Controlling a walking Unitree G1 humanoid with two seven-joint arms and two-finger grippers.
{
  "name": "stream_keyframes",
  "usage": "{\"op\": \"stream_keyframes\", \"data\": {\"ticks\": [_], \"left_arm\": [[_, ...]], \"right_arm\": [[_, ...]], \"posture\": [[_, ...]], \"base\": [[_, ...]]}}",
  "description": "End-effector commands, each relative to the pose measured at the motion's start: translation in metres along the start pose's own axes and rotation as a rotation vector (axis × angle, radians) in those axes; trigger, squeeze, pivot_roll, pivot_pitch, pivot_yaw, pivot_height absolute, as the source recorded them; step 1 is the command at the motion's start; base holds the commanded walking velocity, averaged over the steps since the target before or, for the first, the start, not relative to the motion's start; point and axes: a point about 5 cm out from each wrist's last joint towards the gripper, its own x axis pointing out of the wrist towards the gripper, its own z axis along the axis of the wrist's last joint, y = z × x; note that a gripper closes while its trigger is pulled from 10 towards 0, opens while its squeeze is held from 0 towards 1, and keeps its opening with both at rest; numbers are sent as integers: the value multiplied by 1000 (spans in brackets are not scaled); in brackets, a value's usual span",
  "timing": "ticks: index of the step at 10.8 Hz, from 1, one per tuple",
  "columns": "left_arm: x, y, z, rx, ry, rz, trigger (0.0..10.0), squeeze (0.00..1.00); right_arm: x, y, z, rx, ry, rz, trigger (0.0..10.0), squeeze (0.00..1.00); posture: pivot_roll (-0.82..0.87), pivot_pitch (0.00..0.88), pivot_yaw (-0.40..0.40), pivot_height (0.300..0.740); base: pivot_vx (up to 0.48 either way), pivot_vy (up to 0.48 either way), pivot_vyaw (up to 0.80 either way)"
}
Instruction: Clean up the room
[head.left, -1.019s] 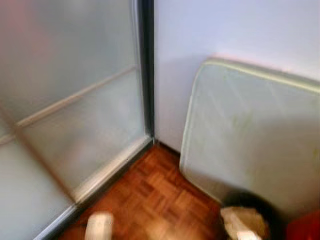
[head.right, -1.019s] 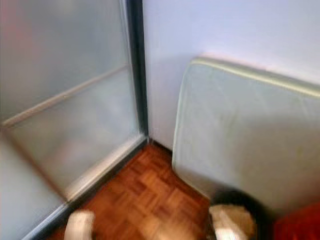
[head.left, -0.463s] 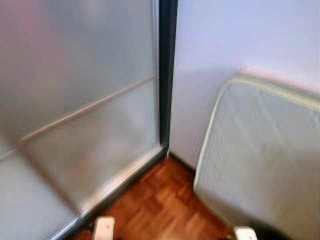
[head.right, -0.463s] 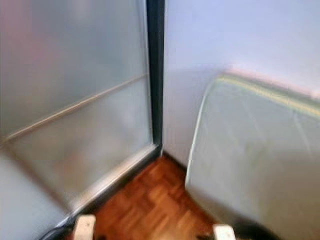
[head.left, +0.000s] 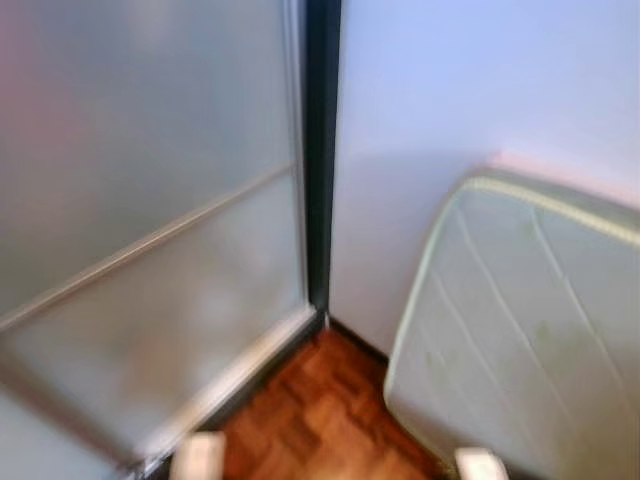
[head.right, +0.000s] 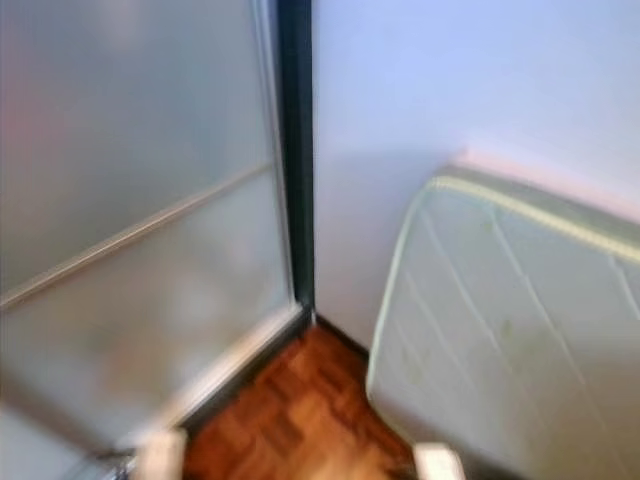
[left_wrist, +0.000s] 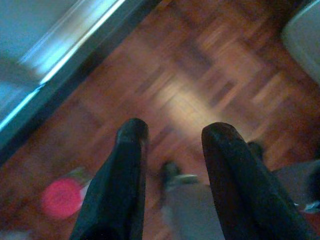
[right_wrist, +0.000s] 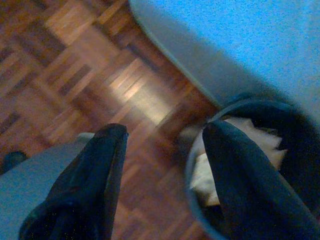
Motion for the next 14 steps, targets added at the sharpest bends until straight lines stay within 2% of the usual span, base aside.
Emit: {"op": "stream_keyframes", "data": {"ticks": [1, 4, 5, 7, 9, 10, 14], "left_arm": [[-2, 13, -2, 11, 8, 30, 10000, 0], [-2, 13, -2, 11, 8, 30, 10000, 0], [-2, 12, -1, 10, 1, 25, 10000, 0], [-1, 11, 2, 10, -7, 21, 10000, 0], [-1, 11, 2, 10, -10, 20, 10000, 0], [-1, 11, 2, 9, -11, 21, 10000, 0], [-1, 10, 4, 9, -22, 19, 10000, 0]], "right_arm": [[2, 6, 9, 8, -29, 15, 10000, 0], [2, 6, 9, 8, -29, 15, 10000, 0], [1, -3, 7, 21, -13, 0, 10000, 0], [1, -6, 6, 30, -9, -3, 10000, 0], [1, -5, 5, 3, 0, 3, 10000, 0], [1, -6, 5, 20, -1, -4, 10000, 0], [1, -5, 4, 17, 3, -7, 10000, 0]], "posture": [[27, 0, -23, 740], [27, 0, -23, 740], [27, 0, -23, 740], [28, 0, -23, 740], [28, 0, -23, 740], [30, 0, -24, 740], [32, 0, -25, 740]], "base": [[345, 0, 0], [345, 0, 0], [345, 0, 0], [345, 0, 0], [345, 0, -738], [296, 0, -706], [0, 0, -706]]}}
